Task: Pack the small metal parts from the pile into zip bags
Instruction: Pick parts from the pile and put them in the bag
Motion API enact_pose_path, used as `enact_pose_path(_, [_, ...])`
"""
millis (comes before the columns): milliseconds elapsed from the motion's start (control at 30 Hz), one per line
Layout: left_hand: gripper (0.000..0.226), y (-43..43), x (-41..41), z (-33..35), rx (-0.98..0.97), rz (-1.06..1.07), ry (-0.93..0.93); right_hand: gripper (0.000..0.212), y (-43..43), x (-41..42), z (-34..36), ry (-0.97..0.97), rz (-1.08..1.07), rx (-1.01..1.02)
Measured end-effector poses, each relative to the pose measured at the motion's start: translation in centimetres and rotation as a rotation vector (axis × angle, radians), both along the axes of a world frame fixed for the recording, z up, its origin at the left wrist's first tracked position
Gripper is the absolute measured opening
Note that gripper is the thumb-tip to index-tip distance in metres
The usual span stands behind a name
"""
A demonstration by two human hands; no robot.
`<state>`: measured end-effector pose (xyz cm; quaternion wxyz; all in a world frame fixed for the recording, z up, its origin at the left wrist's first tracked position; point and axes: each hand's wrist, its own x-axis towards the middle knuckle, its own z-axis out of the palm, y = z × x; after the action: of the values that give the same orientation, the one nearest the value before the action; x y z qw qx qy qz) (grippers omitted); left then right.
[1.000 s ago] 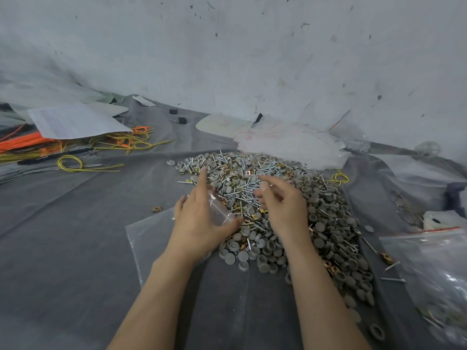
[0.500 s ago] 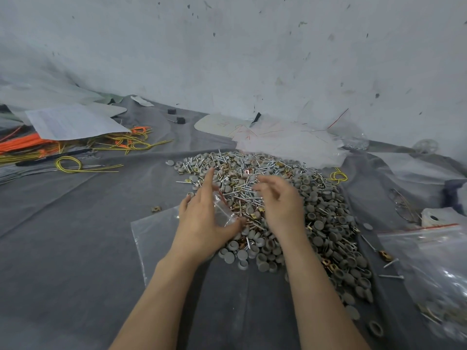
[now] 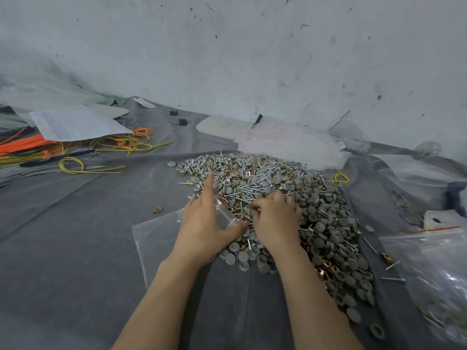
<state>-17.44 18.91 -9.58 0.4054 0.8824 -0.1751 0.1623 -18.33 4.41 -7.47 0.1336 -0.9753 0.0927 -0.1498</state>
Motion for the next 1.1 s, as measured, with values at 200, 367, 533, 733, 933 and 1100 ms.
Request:
enact_pose_path(200, [0.116,-0.1,-0.2,0.0,0.024,0.013,-0.008,0.015,0.2,0.5,-0.4,-0.016,-0.034,0.04])
enact_pose_path(367, [0.118,-0.1,-0.1,0.0,0.021,0.006,0.011,0.006,-0.5,0.3,0.3,-0.317,-0.019,0.31])
enact_pose_path(533, [0.118,-0.3,-0.1,0.0,0.02,-0.001,0.007,0.01,-0.2,0.0,0.9,-0.411,0.102,0.648])
enact_pose_path(733, [0.114,-0.3,-0.1,0.0,0.022,-0.034,-0.033,0.012,1.9,-0.4,1.1,-0.119,0.433,0.648])
enact_pose_path(933, [0.118,-0.2,-0.1,-0.1,0.009,-0.019,-0.012,0.018,-1.0,-0.5,1.7,-0.217,0.145,0.375])
enact_pose_path(1100, [0.116,-0.2,0.0,-0.2,0.012,-0.016,-0.015,0.023,-1.1,-0.7,1.5,0.151,-0.006,0.02])
